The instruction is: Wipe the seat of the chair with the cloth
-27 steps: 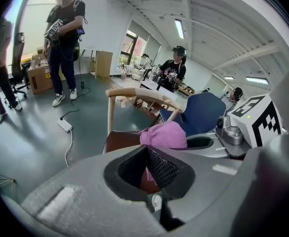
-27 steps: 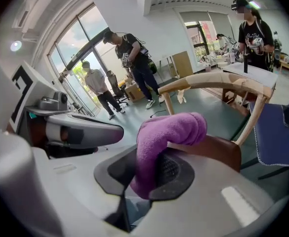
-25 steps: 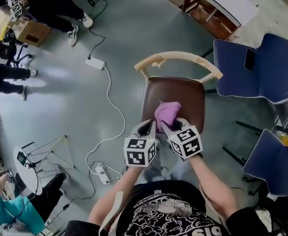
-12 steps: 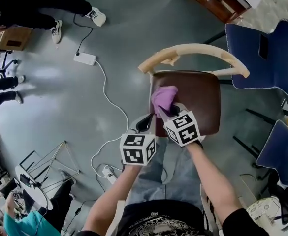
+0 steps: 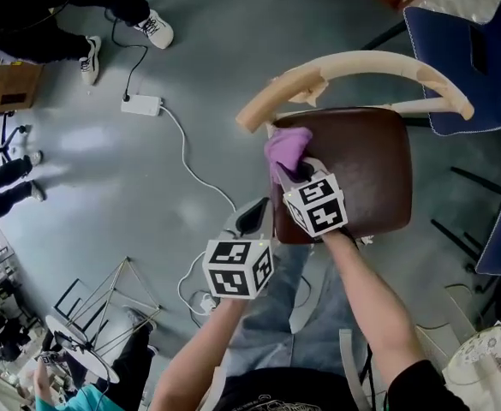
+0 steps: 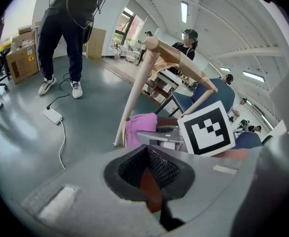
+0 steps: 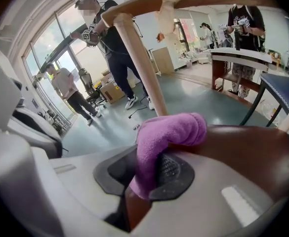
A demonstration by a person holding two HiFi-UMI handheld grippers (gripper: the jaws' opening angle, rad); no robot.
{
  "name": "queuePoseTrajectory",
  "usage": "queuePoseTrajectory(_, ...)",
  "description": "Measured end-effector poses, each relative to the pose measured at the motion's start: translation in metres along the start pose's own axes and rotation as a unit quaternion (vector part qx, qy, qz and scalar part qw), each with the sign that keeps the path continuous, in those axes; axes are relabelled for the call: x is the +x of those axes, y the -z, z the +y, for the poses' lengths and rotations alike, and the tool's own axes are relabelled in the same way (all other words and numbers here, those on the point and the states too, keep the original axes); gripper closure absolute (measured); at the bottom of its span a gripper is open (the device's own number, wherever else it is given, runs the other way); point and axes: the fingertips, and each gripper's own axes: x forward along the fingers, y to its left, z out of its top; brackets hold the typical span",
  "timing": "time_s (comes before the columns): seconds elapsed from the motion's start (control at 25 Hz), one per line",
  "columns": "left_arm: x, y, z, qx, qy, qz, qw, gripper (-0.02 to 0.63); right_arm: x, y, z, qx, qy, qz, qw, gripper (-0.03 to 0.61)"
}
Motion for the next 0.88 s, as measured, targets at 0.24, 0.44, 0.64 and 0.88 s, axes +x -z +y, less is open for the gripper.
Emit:
queuePoseTrajectory(0.24,0.007,0.008,0.008,0.011,0.0,0.019,0.9997,0.621,0.021,-0.007,-0.022,0.039,0.027,-0.025,0.999,0.515)
queuePoseTrajectory(0.44,0.016,0.007,0.005,0.015,0.007,0.021,0.9996,0.621,0.016,-0.016,-0.052,0.07,0.045,-0.05,0.995,0.515)
queuePoseTrajectory(0.64,0.026,0.012,-0.008,0.017,0.012,0.026,0.9995,0.62,-0.009,-0.014,-0.092,0.111,0.069,-0.071,0.989,0.515)
queuePoseTrajectory(0.88,0.038,0.022,-0.034,0.017,0.02,0.033,0.9991,0.62,-0.05,0.002,-0.142,0.151,0.101,-0.089,0.979,0.515)
